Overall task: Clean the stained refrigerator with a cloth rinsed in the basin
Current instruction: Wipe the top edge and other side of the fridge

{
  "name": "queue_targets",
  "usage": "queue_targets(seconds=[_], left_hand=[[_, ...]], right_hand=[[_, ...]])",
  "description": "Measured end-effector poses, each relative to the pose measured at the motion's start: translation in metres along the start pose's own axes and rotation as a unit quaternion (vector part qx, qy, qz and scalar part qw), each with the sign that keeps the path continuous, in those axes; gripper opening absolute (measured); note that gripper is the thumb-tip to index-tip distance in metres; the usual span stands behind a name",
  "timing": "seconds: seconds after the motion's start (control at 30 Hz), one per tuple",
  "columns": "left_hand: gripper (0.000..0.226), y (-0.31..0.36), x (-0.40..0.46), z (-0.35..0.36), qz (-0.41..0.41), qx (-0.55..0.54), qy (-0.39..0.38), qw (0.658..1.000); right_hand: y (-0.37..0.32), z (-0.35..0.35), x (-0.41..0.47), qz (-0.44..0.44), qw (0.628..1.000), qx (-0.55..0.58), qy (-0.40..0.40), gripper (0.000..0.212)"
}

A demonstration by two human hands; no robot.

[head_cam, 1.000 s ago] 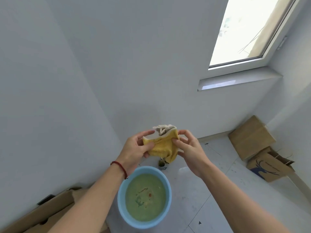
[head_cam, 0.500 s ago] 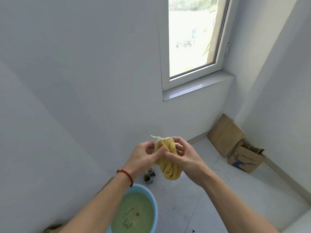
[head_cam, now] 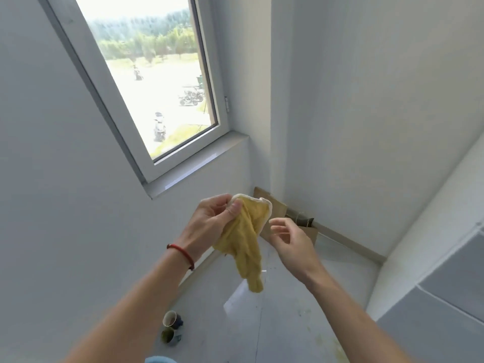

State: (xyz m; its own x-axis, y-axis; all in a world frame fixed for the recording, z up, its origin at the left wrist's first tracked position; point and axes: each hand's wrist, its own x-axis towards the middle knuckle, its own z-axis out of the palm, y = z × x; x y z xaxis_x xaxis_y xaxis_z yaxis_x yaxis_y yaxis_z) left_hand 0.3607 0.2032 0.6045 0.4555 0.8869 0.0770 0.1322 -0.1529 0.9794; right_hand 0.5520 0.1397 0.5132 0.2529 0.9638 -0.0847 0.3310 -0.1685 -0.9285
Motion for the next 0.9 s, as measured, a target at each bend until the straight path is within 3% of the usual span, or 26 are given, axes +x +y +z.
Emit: queue_targets(seconds=[0.07,0.17,0.3,0.43,0.5,0.53,0.6,0.63,0.73,0.83,0.9], left_hand=[[0.038,0.006,0.019,0.023,-0.002,0.019,-0.032,0.999],[0.034,0.012,0.041,0.041,0.0,0.045,-0.059,0.997],[0.046,0.003,0.092,0.048,0.048,0.169,-0.061,0.982],[0.049,-0.03,0.152,0.049,0.058,0.252,-0.037,0.965],[0.047,-0.043,0.179,0.055,0.032,0.193,-0.076,0.978],[0.041,-0.048,0.19,0.057,0.002,0.102,-0.126,0.987],[0.039,-0.057,0.214,0.06,-0.051,-0.077,-0.237,0.967],[0.042,-0.06,0.224,0.062,-0.046,-0.114,-0.269,0.955],[0.054,-0.057,0.256,0.071,0.037,-0.04,-0.268,0.962],[0.047,-0.038,0.278,0.086,0.172,0.055,-0.218,0.959],[0.044,-0.029,0.296,0.095,0.215,0.063,-0.194,0.955]], right_hand=[[-0.013,-0.011,-0.004,-0.033,0.992,0.11,-0.059,0.031],[-0.015,-0.018,-0.003,-0.026,0.986,0.143,-0.081,0.051],[-0.005,-0.036,0.018,0.017,0.998,0.065,-0.017,0.054],[-0.009,-0.072,0.045,0.02,0.996,-0.08,0.036,0.033],[-0.019,-0.087,0.057,0.014,0.997,-0.065,0.028,0.029],[-0.024,-0.093,0.062,0.016,0.999,-0.023,0.017,0.024],[-0.036,-0.104,0.071,0.035,0.996,0.079,0.017,0.025],[-0.039,-0.11,0.074,0.041,0.993,0.111,0.021,0.028],[-0.043,-0.12,0.086,0.113,0.987,0.112,0.01,0.032],[-0.028,-0.125,0.09,0.222,0.974,-0.033,-0.044,0.019],[-0.015,-0.125,0.086,0.256,0.964,-0.072,-0.026,0.015]])
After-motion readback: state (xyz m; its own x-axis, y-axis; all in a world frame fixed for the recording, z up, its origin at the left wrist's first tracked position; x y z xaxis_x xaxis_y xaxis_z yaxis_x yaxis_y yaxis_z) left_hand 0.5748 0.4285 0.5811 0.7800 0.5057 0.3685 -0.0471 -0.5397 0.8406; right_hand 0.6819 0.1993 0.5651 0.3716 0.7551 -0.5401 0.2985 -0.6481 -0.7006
